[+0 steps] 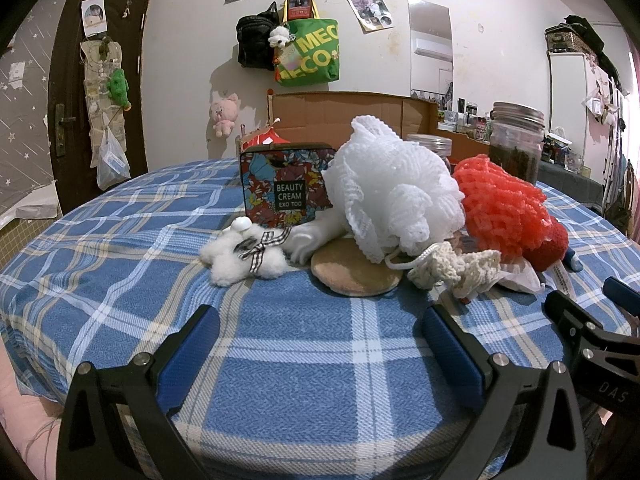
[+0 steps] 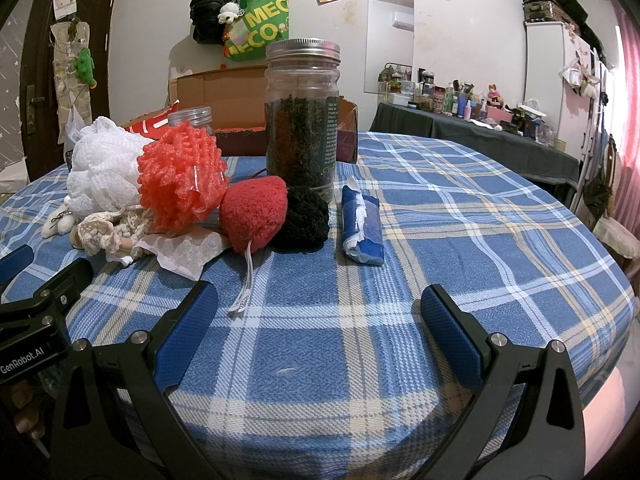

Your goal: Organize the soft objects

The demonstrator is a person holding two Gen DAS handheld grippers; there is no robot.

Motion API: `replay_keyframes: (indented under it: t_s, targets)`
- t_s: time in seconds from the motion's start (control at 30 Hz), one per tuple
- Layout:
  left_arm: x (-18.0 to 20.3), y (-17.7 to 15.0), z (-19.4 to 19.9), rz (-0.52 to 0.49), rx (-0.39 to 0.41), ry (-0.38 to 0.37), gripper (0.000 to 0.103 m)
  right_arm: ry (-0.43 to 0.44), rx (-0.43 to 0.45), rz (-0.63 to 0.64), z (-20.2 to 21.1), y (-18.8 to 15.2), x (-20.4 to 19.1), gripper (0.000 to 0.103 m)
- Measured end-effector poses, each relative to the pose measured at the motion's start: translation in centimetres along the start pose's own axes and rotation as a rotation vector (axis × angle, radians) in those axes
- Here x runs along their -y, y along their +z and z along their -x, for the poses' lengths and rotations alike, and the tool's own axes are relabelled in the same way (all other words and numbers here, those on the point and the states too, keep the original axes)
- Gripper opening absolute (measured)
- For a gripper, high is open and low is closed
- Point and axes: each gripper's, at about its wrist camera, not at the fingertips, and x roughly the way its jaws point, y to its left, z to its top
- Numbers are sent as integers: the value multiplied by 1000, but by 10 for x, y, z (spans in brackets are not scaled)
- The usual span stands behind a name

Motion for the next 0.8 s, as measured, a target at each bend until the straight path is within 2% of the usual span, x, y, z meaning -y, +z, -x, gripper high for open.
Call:
replay_keyframes:
  t_s: [0.53, 0.8]
  targets:
    - [0, 0, 0, -2, 0, 0, 103, 1, 0, 0, 0, -1, 0, 103]
    - [-1, 14, 12, -6, 8, -44, 103, 59, -16, 2, 2, 5, 5, 103]
